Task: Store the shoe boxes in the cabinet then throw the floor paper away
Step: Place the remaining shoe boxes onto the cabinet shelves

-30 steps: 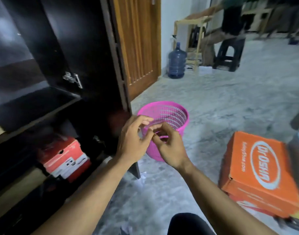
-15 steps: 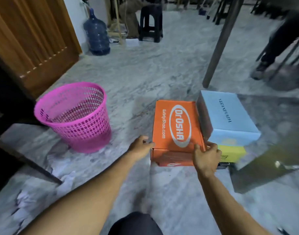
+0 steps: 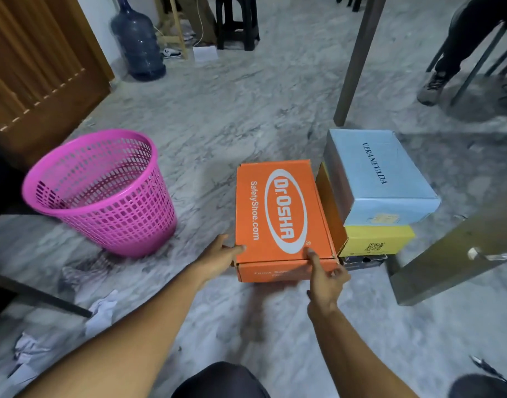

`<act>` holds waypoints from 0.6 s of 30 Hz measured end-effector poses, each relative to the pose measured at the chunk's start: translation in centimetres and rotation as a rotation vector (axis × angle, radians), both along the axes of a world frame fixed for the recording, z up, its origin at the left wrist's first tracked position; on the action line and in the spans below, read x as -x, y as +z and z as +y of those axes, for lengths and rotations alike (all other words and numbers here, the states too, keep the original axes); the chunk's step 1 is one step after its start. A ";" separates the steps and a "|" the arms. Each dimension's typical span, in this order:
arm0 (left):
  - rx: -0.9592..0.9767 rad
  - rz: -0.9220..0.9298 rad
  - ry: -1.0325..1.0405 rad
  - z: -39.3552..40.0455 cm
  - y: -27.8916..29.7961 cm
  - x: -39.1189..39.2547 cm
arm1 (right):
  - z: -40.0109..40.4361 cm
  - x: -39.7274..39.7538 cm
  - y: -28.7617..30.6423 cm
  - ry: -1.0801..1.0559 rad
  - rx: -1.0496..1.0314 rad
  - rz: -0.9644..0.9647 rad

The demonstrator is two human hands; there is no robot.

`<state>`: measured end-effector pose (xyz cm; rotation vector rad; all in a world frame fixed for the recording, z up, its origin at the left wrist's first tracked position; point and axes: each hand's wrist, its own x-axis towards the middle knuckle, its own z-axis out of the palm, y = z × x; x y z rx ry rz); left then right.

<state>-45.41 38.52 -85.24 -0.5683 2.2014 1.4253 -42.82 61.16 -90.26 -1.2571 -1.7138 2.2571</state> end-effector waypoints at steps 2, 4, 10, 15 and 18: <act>-0.044 -0.044 -0.031 -0.2 0.4 -0.4 | -1.0 -0.3 -0.3 -0.016 0.214 -0.022; -0.059 -0.050 -0.062 0.1 0.7 -0.7 | -1.9 0.0 -0.3 0.002 0.288 0.060; -0.107 -0.024 -0.059 -1.3 0.7 -1.8 | -1.9 -0.7 0.7 0.012 0.286 0.062; 0.170 0.346 0.212 -5.2 2.9 -0.9 | 0.3 -1.1 0.7 0.100 0.297 0.039; 0.405 0.531 0.280 -9.3 5.6 0.2 | 0.7 -0.5 2.6 0.154 0.380 0.110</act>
